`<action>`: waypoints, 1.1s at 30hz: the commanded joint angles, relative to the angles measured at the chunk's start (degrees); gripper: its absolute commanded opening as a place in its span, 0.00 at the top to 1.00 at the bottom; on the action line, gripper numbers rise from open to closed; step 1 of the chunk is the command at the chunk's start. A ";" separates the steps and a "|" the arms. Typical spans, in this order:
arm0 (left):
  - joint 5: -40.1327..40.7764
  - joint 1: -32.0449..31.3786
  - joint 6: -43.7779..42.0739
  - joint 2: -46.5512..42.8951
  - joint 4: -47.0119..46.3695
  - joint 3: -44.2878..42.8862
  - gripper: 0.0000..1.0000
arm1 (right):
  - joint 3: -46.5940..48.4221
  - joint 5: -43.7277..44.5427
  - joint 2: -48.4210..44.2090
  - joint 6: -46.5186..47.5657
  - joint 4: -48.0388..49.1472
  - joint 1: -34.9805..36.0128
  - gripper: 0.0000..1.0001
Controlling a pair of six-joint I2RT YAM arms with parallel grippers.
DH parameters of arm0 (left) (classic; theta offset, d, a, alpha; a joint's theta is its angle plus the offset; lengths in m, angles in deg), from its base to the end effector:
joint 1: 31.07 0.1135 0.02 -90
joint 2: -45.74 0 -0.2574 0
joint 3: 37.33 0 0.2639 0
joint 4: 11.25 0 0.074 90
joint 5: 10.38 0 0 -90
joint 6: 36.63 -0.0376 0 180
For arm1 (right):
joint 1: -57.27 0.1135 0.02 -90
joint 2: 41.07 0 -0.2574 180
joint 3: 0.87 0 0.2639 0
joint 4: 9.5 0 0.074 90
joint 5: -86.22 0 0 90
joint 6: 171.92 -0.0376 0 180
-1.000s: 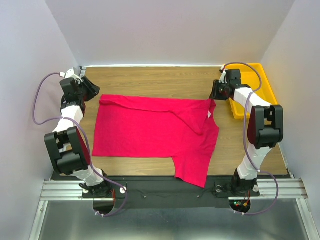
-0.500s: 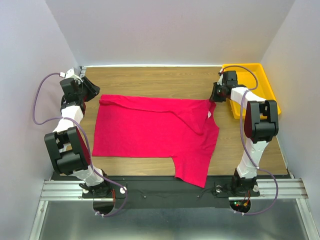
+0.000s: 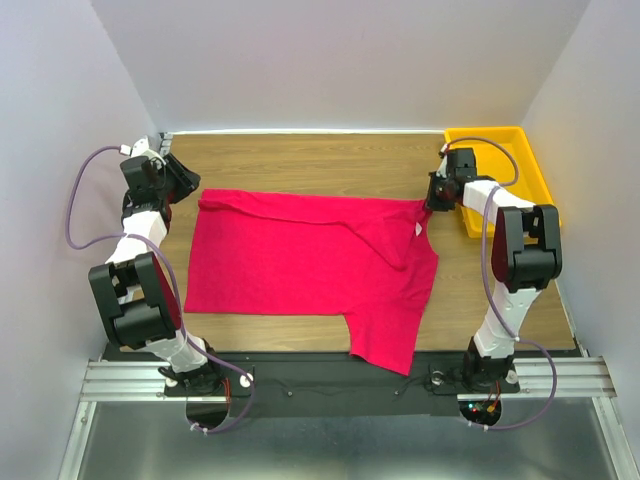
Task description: Fold and stack the t-shirts
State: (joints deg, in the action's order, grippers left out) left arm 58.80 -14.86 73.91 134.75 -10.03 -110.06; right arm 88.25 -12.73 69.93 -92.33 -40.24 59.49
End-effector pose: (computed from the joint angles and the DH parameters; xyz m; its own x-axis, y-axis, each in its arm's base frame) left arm 0.3619 0.0913 0.2641 -0.2931 -0.4267 -0.8556 -0.0408 0.8996 -0.4347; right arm 0.4241 0.0223 0.1671 -0.8049 0.1474 -0.5748 0.0130 0.9728 0.2313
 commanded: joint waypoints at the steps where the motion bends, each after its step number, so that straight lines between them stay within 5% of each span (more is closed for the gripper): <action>1: -0.63 -0.12 -0.85 -0.33 -1.70 0.44 0.46 | -0.14 2.36 -3.16 1.10 1.52 -0.55 0.85; 12: 0.86 -0.12 -1.11 0.20 0.23 0.18 0.46 | 0.48 -1.49 -9.83 8.21 1.52 -0.46 0.47; 17: 4.20 -0.12 -1.11 2.82 4.35 -2.36 0.46 | -3.54 -26.74 -16.07 20.23 0.73 -0.46 0.36; 21: 5.08 -0.12 -1.11 8.44 7.44 -5.88 0.46 | -7.69 -40.60 -15.38 22.54 0.64 -0.46 0.37; 33: 5.44 -0.21 0.82 12.85 10.96 -8.17 0.46 | -10.86 -46.24 -11.86 23.69 0.82 -0.46 0.37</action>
State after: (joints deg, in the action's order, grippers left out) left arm 64.64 -14.86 74.04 148.87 1.40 -116.62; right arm 76.25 -54.54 58.65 -70.08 -40.77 59.21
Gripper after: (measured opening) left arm 0.538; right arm 0.630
